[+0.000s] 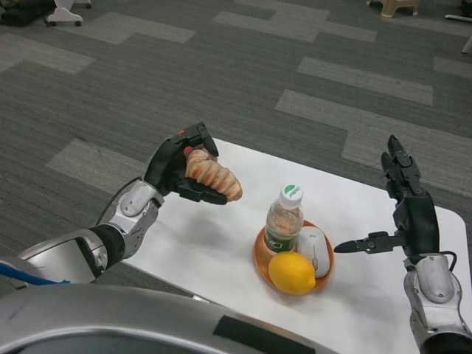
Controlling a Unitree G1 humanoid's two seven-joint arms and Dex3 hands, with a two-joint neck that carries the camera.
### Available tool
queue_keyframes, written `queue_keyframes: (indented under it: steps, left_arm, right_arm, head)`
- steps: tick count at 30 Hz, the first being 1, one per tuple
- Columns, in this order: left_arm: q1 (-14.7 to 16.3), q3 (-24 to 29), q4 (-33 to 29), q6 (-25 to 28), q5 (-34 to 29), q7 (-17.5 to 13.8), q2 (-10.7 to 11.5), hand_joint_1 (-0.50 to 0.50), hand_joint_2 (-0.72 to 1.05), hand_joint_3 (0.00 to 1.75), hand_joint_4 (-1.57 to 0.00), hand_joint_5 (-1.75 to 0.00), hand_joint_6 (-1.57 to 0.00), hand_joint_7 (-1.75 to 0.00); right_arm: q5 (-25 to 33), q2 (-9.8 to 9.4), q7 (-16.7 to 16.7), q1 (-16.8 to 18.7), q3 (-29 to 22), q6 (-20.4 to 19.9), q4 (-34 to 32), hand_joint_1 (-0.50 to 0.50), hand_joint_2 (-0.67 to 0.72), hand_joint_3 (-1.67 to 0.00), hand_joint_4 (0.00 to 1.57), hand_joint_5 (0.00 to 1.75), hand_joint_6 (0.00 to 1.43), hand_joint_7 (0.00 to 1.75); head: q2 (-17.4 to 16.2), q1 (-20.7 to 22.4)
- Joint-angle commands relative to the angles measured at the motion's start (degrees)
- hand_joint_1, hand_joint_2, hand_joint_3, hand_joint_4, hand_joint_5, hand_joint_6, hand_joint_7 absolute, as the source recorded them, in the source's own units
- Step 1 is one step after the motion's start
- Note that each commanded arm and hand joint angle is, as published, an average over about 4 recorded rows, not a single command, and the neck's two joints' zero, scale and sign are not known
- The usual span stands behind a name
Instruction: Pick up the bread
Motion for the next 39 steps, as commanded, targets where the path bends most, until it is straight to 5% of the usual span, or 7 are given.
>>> queue_keyframes:
  steps: [1,12,39]
  left_arm:
    - [0.6,-1.8,-2.0,-2.5,-4.0,0.3,0.3,0.17,1.05,0.09,-1.27,-1.75,-1.00,-1.68]
    - [1.8,-4.0,-9.0,-3.6,-8.4,0.9,1.0,0.21,1.05,0.09,-1.27,-1.75,-1.02,-1.68]
    - [-1.1,-5.2,-10.4,-3.6,-8.8,2.1,1.4,0.23,1.05,0.09,-1.27,-1.75,-1.02,-1.68]
  right_arm:
    - [0.3,-0.03,-0.2,-0.4,-0.1,-0.2,-1.2,-0.17,0.09,0.00,0.00,0.00,0.00,0.00]
    - [0.4,-0.03,-0.6,0.2,0.4,-0.2,-4.7,-0.17,0.09,0.00,0.00,0.00,0.00,0.00]
    - [1.2,-0.25,-1.1,1.8,3.4,-0.2,-10.1,-0.17,0.09,0.00,0.00,0.00,0.00,0.00]
  head:
    - [0.3,-0.3]
    - [2.1,-2.2]
    - [4.4,-5.9]
